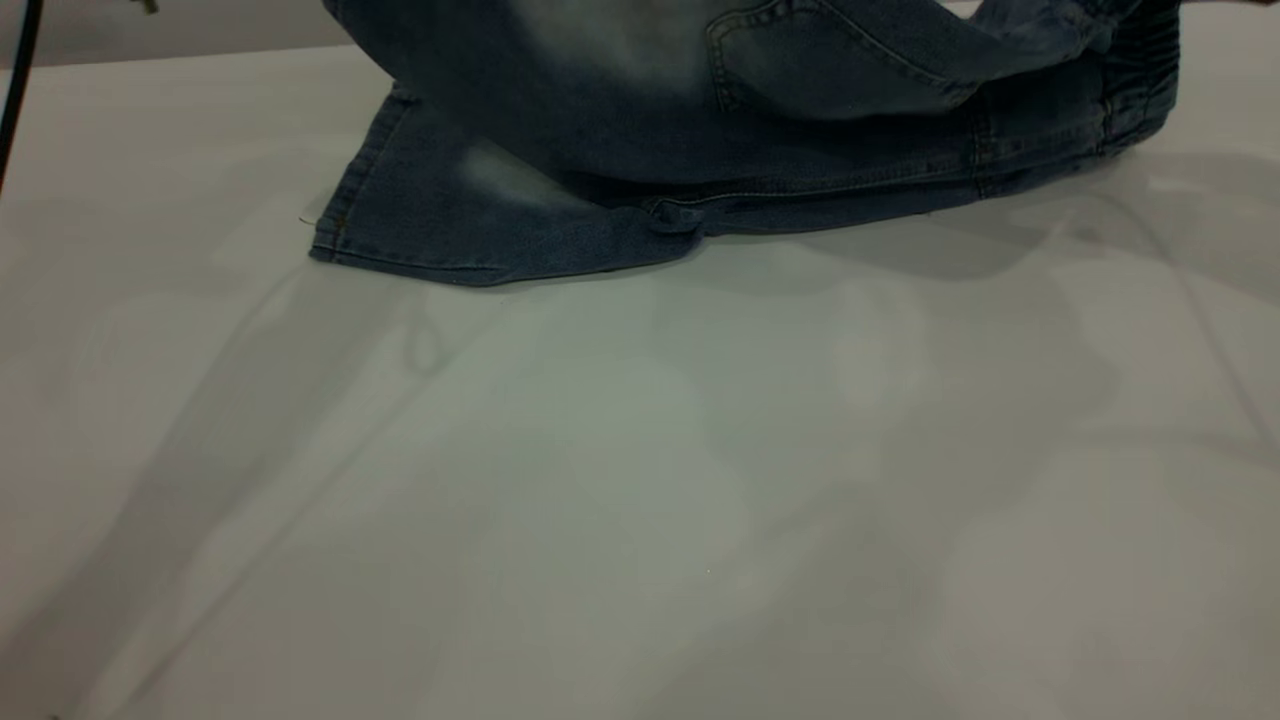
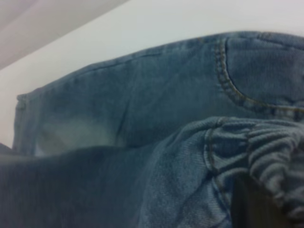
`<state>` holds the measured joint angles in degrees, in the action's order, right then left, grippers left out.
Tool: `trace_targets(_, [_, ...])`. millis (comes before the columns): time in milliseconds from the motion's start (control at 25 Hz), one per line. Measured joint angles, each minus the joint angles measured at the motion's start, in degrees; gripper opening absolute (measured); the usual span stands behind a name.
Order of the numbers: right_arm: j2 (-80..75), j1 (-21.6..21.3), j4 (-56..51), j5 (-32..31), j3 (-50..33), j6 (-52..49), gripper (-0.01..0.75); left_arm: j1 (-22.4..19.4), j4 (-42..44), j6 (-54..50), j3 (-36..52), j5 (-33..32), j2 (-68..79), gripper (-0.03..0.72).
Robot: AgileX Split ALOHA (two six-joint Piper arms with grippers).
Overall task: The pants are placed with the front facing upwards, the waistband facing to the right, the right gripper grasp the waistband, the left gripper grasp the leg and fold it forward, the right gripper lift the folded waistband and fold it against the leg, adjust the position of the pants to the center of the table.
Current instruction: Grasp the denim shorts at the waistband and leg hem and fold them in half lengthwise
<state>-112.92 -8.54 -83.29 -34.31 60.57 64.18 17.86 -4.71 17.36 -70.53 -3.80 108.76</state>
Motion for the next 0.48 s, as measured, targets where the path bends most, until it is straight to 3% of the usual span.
trace_targets(480, [-0.9, 0.0, -0.2, 0.8, 2.2, 0.5, 0.034, -0.1, 0.0, 0.1, -3.5, -0.8, 4.2, 0.079])
